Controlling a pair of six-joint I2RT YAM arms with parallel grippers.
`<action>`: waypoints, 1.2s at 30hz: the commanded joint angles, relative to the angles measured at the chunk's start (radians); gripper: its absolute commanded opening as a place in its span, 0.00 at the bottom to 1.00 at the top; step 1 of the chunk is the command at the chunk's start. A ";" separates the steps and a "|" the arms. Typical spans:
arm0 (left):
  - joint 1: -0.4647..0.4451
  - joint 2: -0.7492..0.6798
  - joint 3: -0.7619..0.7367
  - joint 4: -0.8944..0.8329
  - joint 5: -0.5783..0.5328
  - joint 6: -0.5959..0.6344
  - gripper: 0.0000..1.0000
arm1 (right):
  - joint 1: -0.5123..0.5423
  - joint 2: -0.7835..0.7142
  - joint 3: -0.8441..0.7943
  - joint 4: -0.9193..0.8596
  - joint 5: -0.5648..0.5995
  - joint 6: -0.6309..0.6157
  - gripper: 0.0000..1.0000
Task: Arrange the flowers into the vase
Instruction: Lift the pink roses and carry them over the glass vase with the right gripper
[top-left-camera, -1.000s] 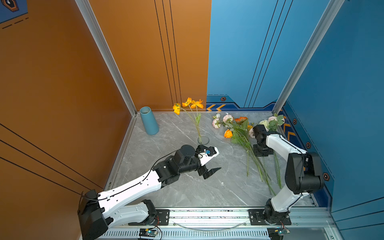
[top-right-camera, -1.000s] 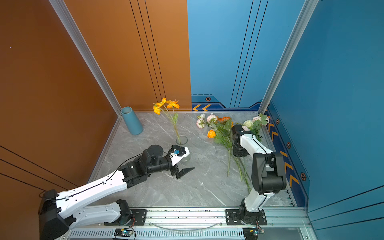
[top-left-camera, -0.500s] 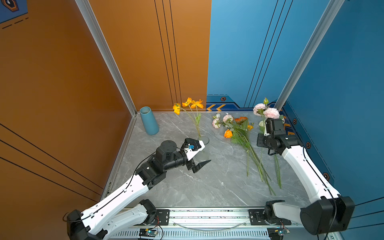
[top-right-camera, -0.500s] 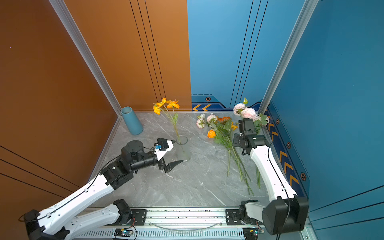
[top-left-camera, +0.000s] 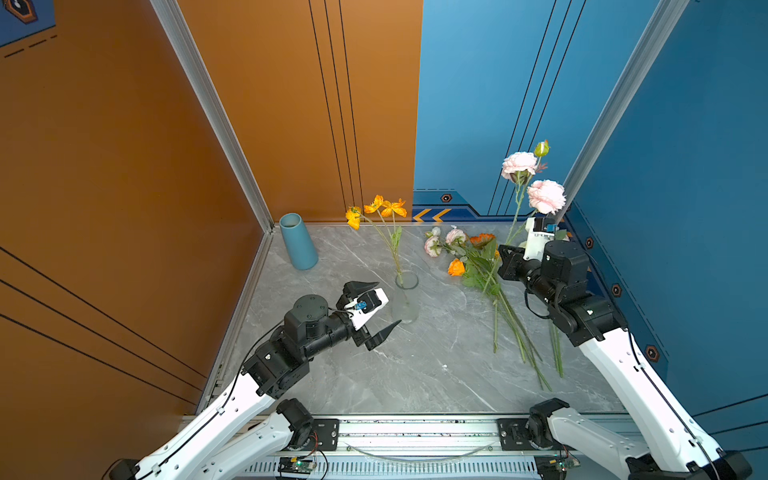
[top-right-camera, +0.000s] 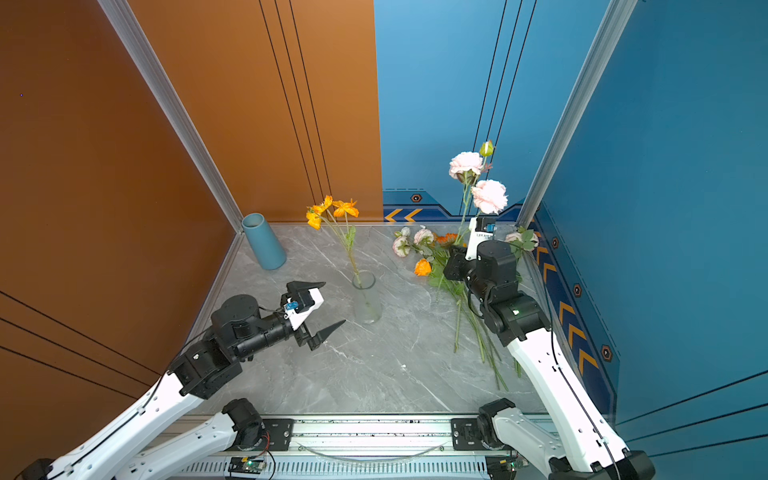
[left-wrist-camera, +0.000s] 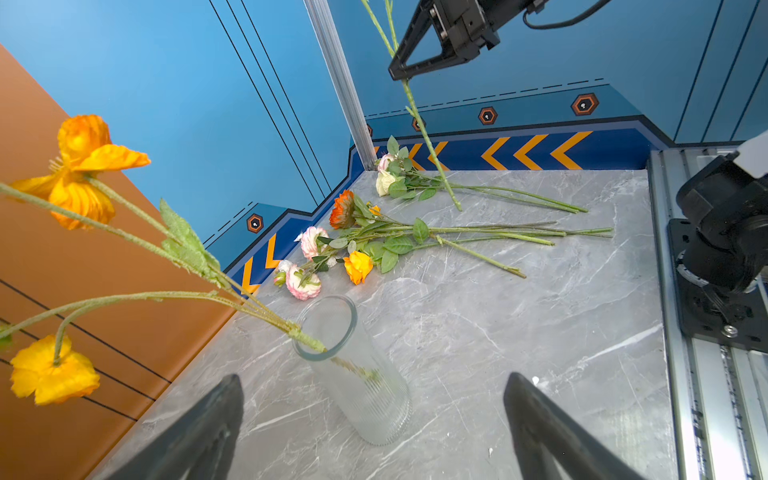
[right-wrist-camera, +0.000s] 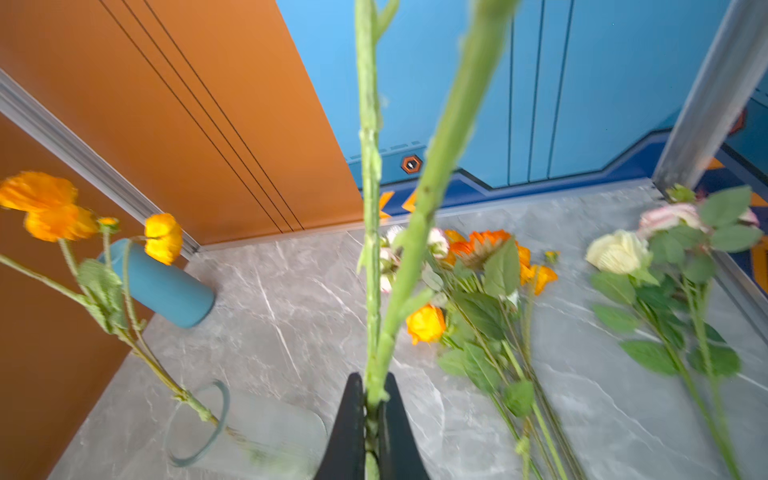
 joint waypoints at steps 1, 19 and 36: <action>0.018 -0.009 -0.038 -0.014 -0.034 -0.004 0.98 | 0.054 0.043 -0.023 0.230 0.050 0.017 0.00; 0.103 0.022 -0.081 0.071 0.013 -0.013 0.98 | 0.272 0.323 0.168 0.481 0.084 0.064 0.00; 0.104 0.012 -0.083 0.065 0.004 0.001 0.98 | 0.332 0.422 0.129 0.557 0.055 0.149 0.00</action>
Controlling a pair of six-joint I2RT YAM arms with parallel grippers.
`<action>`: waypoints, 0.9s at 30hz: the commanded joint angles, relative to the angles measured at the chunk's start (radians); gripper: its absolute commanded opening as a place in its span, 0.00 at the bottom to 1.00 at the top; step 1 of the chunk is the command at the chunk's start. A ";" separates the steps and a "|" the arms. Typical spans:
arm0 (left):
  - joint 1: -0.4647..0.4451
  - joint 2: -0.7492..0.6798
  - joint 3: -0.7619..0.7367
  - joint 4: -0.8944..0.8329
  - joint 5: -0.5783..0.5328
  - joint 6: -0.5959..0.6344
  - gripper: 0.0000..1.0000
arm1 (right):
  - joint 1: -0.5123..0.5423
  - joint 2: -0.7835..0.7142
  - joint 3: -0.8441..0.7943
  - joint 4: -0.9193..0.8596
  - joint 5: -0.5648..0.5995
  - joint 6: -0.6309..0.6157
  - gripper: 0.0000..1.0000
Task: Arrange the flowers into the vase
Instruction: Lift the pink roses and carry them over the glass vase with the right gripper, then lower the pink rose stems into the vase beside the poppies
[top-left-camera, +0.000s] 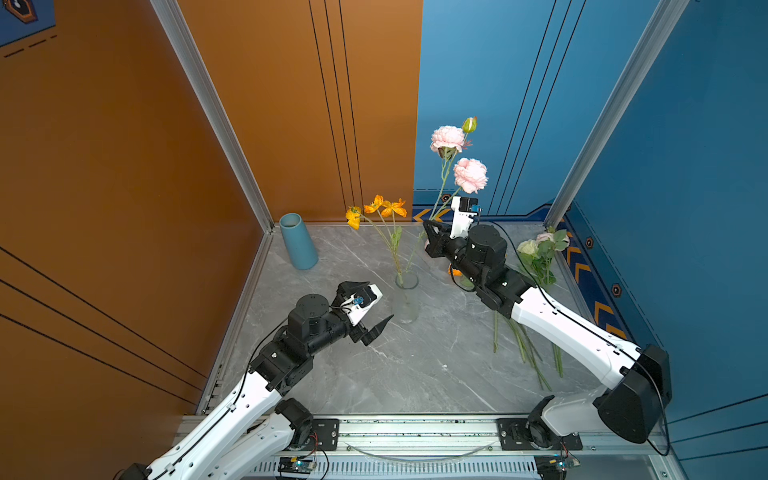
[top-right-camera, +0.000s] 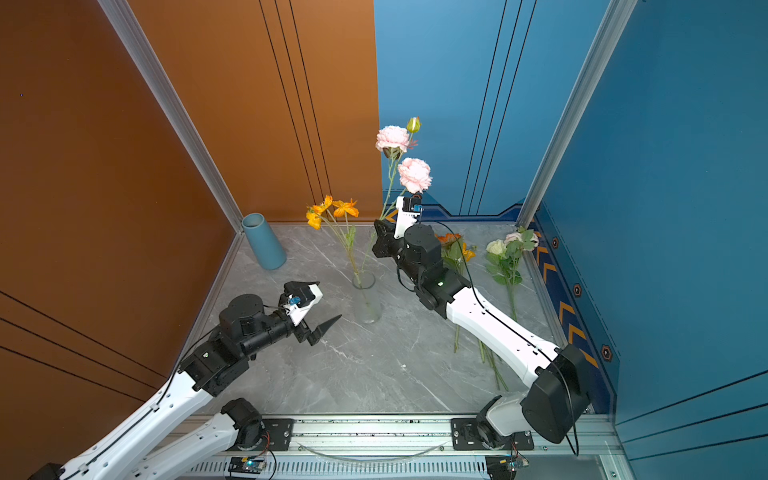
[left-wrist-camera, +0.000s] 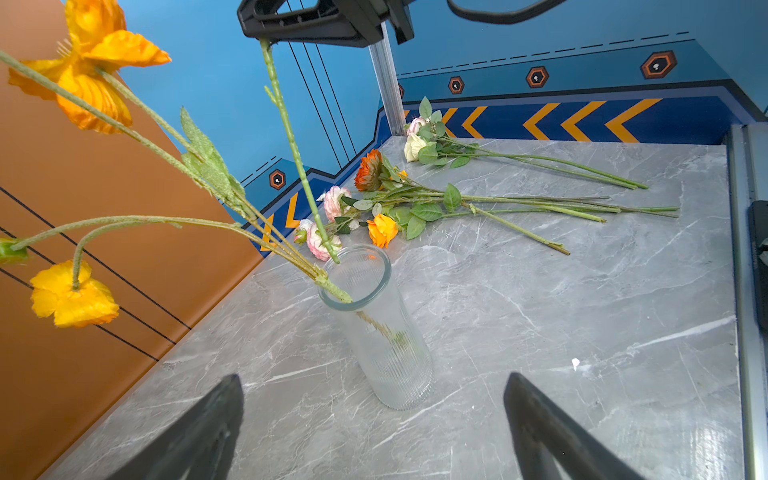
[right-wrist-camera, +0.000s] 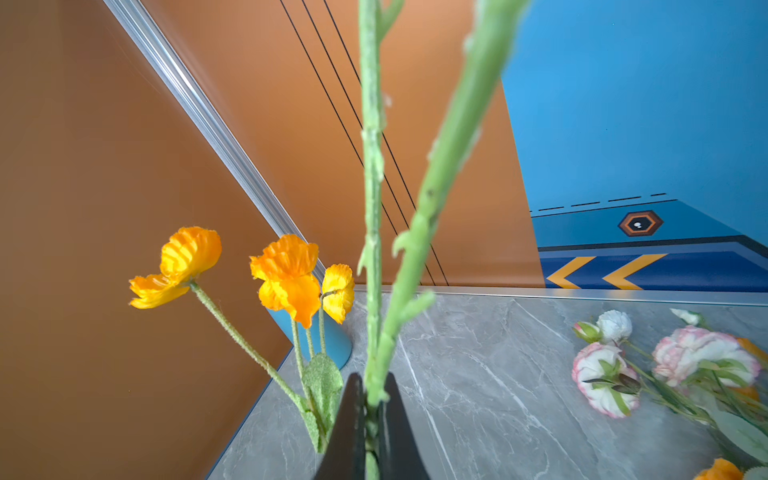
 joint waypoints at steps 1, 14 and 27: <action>0.005 -0.013 -0.007 0.005 0.002 0.010 0.98 | 0.015 0.017 -0.016 0.050 -0.008 0.034 0.00; 0.004 -0.008 -0.009 0.004 0.006 0.014 0.98 | 0.052 0.032 -0.076 0.066 -0.017 0.063 0.00; 0.004 0.003 -0.010 0.001 0.019 0.013 0.98 | 0.090 0.069 -0.145 0.092 -0.014 0.019 0.00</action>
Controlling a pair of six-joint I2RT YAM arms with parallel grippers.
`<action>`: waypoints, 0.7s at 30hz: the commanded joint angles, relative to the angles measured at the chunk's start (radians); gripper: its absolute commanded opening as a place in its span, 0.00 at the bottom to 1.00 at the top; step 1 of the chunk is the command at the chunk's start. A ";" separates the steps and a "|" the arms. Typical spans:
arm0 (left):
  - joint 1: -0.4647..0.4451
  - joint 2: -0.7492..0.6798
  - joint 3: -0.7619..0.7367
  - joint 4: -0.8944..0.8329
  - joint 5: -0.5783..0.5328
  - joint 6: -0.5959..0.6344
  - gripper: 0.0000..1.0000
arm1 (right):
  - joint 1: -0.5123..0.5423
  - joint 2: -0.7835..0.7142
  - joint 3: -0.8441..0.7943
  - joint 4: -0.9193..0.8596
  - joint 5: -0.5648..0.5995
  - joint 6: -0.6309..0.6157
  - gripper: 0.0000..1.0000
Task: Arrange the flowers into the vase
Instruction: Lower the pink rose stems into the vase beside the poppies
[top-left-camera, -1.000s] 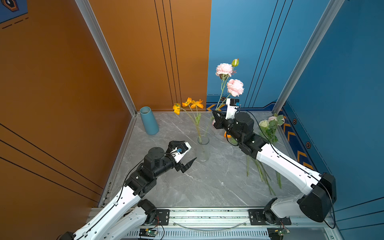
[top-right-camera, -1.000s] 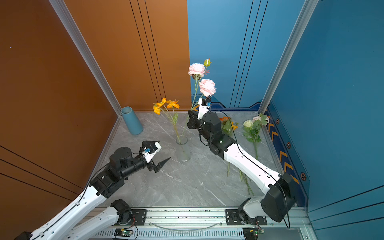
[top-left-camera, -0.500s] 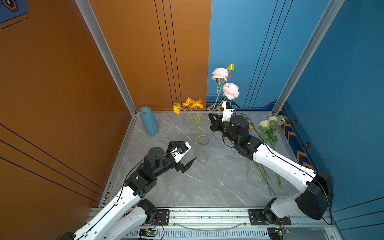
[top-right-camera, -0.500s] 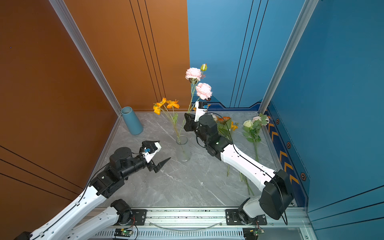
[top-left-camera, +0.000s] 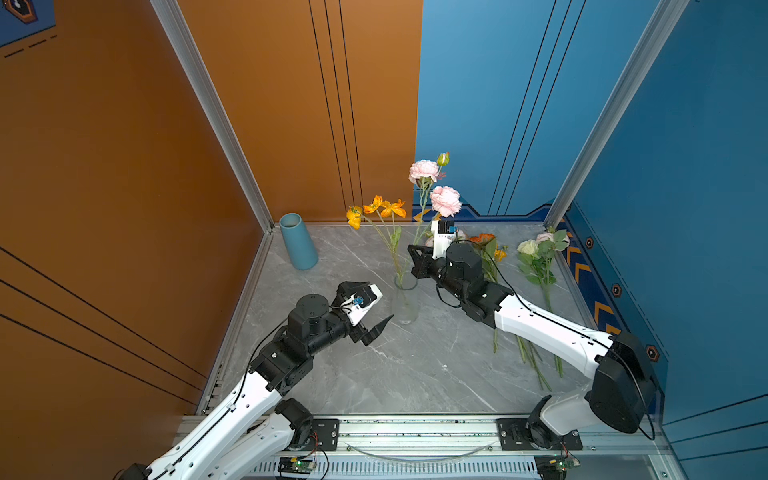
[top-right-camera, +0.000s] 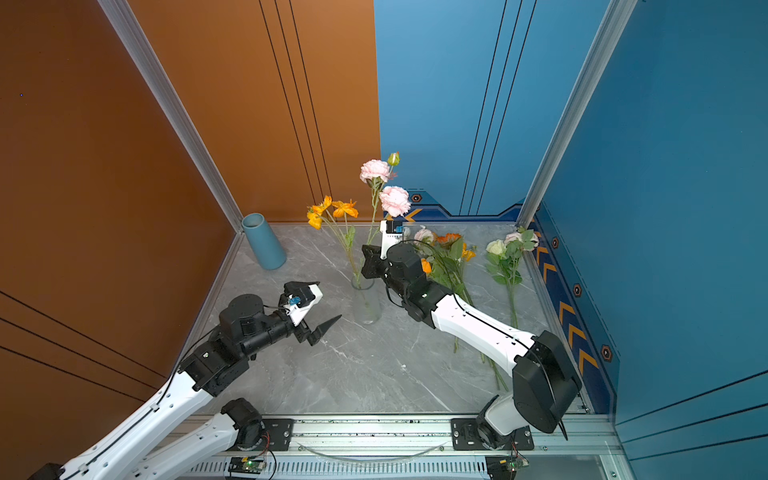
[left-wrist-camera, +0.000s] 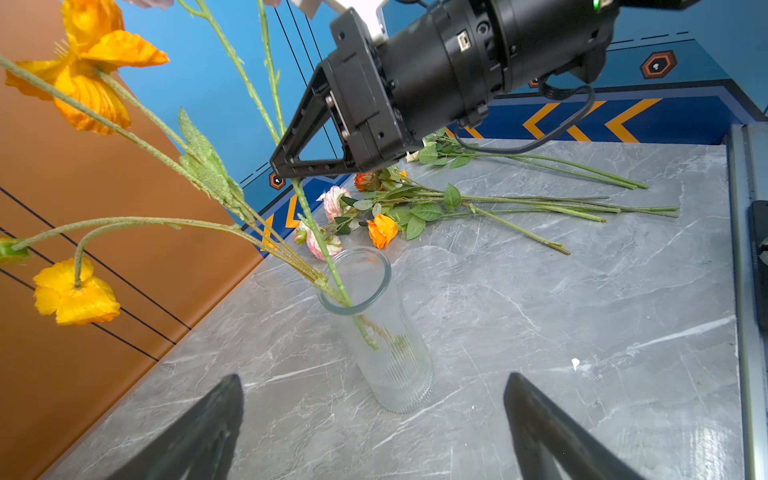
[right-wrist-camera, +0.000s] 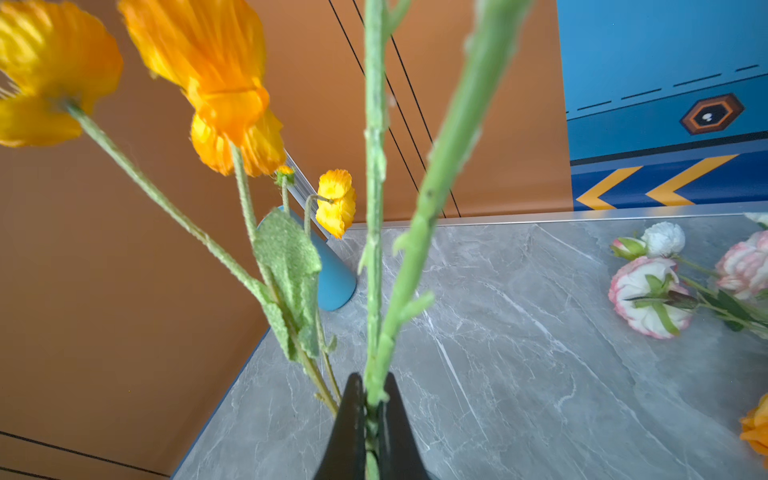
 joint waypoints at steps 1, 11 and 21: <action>0.004 0.002 -0.010 0.001 0.019 0.013 0.98 | 0.022 0.007 -0.019 0.041 0.006 -0.035 0.00; 0.002 0.009 -0.011 0.001 0.018 0.013 0.98 | 0.045 0.019 -0.092 0.071 0.064 -0.099 0.00; -0.002 0.004 -0.013 0.001 0.015 0.018 0.98 | 0.051 0.036 -0.133 0.090 0.077 -0.104 0.00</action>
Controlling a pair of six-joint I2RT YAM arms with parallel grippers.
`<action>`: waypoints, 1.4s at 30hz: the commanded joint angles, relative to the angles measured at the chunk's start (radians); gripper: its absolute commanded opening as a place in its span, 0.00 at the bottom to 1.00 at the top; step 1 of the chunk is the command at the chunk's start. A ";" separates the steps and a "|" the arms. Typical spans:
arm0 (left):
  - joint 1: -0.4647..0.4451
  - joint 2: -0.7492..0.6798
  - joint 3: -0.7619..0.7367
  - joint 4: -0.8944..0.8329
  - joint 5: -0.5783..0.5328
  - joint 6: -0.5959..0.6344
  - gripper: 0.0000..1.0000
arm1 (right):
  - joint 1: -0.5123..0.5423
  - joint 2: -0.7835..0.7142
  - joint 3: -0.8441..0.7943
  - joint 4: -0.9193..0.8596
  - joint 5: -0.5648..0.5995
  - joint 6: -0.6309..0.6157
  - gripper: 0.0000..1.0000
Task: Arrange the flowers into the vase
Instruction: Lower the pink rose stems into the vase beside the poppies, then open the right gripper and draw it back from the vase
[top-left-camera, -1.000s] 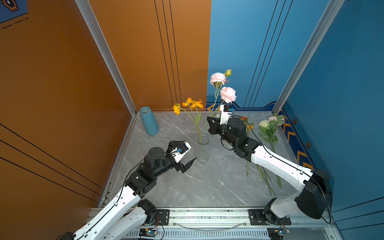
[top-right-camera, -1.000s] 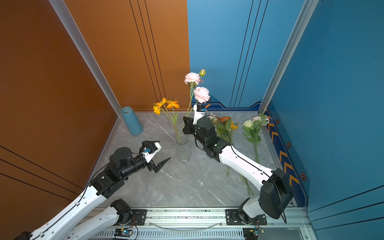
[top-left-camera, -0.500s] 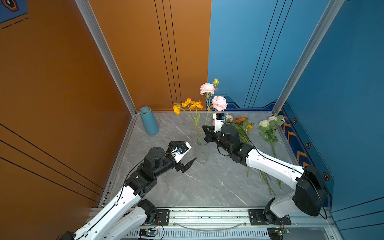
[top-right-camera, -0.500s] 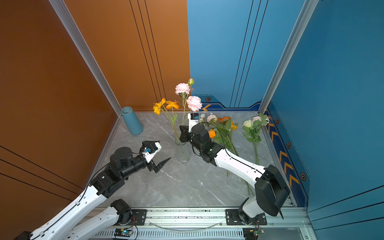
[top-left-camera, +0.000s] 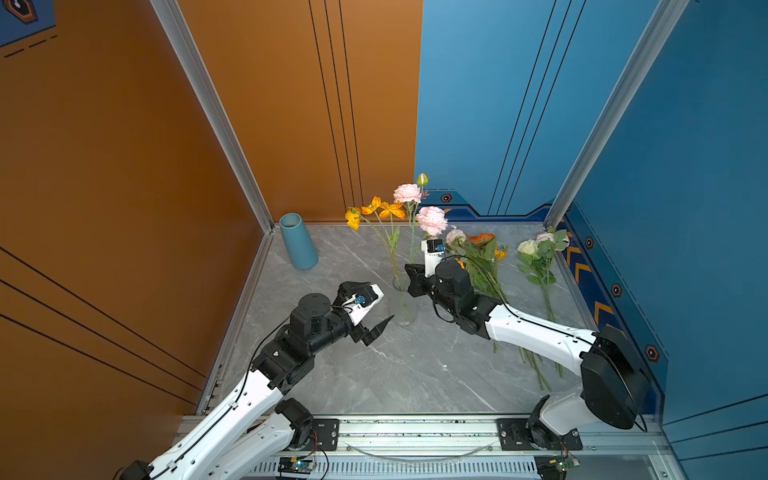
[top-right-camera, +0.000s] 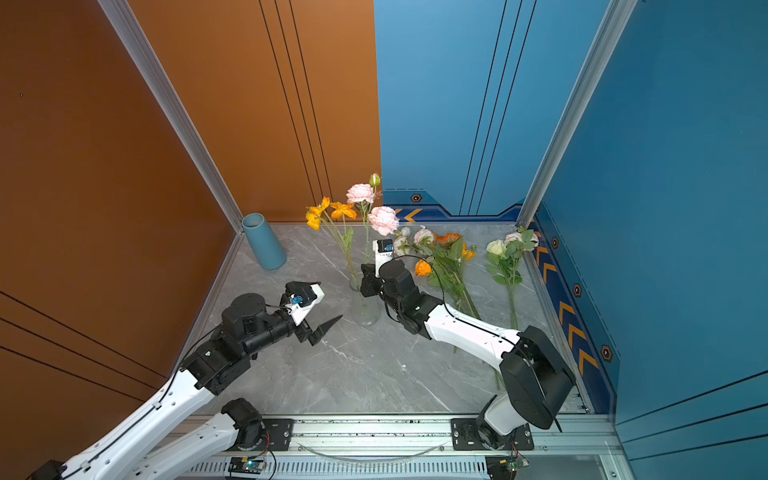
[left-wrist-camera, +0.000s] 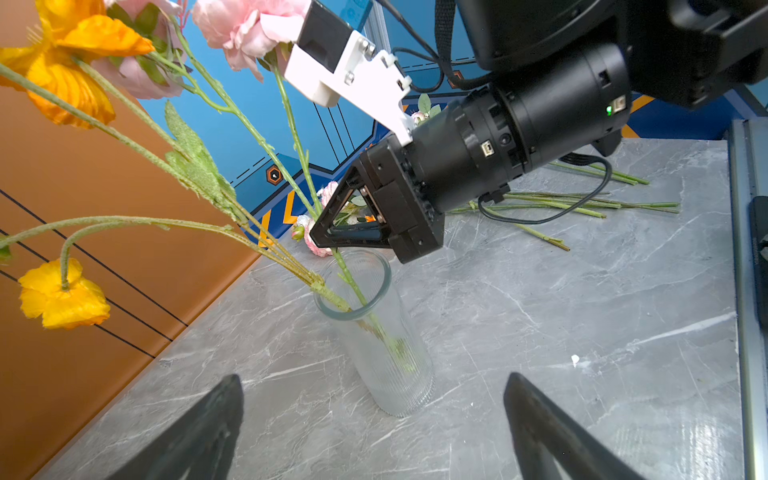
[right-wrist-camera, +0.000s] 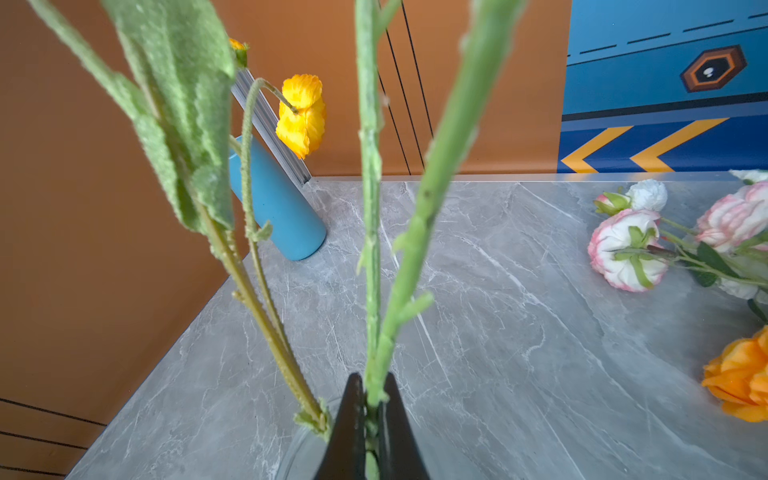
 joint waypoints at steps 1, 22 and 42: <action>-0.002 -0.007 -0.012 0.002 0.017 0.016 0.98 | 0.008 0.004 -0.014 0.040 0.022 -0.020 0.00; -0.008 -0.019 -0.009 -0.004 0.021 0.019 0.98 | 0.027 -0.056 -0.011 -0.042 0.043 -0.041 0.25; -0.015 -0.020 -0.009 -0.007 0.019 0.022 0.98 | 0.065 -0.230 -0.070 -0.243 0.130 -0.065 0.71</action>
